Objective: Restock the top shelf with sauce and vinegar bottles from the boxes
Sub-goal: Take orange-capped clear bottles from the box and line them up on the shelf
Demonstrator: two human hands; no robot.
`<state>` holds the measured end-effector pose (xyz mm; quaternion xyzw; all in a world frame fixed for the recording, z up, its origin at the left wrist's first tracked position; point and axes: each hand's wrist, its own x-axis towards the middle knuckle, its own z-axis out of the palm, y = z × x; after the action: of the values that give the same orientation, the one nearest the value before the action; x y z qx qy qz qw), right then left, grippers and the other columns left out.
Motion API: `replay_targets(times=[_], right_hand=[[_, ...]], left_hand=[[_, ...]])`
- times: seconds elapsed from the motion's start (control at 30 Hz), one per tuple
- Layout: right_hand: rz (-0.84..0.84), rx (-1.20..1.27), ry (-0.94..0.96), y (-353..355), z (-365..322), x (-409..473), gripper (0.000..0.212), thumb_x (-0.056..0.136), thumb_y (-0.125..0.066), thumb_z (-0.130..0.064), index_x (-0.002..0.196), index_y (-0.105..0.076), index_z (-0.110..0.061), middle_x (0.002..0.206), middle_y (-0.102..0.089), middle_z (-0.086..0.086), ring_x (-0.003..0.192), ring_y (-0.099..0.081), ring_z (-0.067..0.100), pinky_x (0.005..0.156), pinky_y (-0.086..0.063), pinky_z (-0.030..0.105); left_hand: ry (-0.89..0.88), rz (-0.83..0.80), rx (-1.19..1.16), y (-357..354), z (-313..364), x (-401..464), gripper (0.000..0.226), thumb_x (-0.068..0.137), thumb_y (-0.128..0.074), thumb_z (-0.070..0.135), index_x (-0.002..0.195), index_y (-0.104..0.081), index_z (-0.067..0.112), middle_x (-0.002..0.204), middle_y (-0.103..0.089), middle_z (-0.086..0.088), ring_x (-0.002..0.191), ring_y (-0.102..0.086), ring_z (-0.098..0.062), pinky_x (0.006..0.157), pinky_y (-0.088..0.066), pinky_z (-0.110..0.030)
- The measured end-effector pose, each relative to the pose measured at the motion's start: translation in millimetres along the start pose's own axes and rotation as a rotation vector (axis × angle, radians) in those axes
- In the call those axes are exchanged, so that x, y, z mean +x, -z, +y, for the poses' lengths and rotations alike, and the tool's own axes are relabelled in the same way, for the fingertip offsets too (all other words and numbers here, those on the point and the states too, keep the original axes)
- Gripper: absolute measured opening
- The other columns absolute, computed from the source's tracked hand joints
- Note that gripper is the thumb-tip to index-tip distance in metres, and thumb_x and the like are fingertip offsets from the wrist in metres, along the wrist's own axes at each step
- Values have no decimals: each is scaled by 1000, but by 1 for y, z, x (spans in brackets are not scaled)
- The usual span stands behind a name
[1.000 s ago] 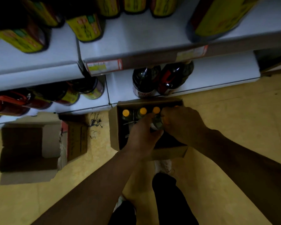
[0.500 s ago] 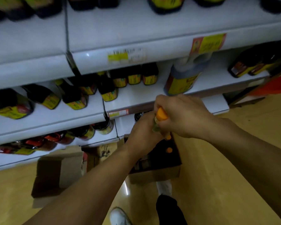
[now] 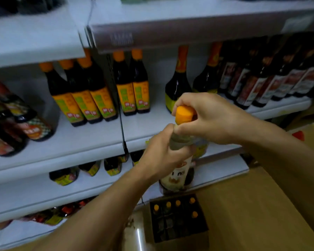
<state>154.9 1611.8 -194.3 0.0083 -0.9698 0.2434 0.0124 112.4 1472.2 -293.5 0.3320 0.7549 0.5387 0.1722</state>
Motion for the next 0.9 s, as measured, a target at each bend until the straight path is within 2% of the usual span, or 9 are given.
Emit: replay_targets(times=[0.13,0.27,0.37,0.57,0.7,0.8,0.9], right_hand=[[72,78,30,49,-28,-6,35,80,-73,-43,109,-53,-38,96,-57,-12,86,-59,7,77,-55,40],[188,205,71,92,-52,-7,35,78,-76,-37,108,-58,-32,94,-62,-7,84,-63,9,77,-57,42],[241,272,93,119,-65,-6,39,78,-77,-36,112,-58,-31,96,-65,-7,85,-65,10,76,-58,38],[338,354,155,168,-86,0,42,78,-78,-35,115,-58,-29,92,-69,-2,78,-69,14,68,-60,37],[424,323,216,201,-97,7,43,79,-77,-35,118,-58,-27,96,-69,-5,82,-68,12,65,-58,31],[466,375,265,224,-103,15,45,79,-78,-33,120,-58,-27,94,-71,-3,82,-70,13,63,-58,30],[531,416,320,241,-104,24,40,81,-75,-35,117,-60,-27,96,-71,-4,86,-69,10,68,-57,29]], left_hand=[[-50,35,7,24,54,3,32,83,-68,41,111,-58,33,102,-69,11,96,-66,-5,86,-57,-43],[-121,67,16,46,105,7,29,85,-68,40,112,-57,36,100,-69,9,92,-67,-5,79,-58,-36],[-181,99,28,57,136,12,25,87,-67,35,111,-59,32,98,-70,8,90,-68,-6,77,-58,-33],[-283,138,82,80,198,27,19,88,-64,39,105,-62,30,96,-71,3,91,-69,-14,80,-57,-49],[-325,182,107,92,234,40,17,87,-63,41,99,-61,30,90,-71,4,86,-70,-13,78,-59,-45],[-342,249,144,101,259,52,20,82,-64,44,93,-60,29,87,-70,3,83,-70,-14,77,-59,-47],[-384,251,113,108,282,64,14,88,-64,33,97,-62,22,88,-71,1,84,-71,-14,79,-60,-46]])
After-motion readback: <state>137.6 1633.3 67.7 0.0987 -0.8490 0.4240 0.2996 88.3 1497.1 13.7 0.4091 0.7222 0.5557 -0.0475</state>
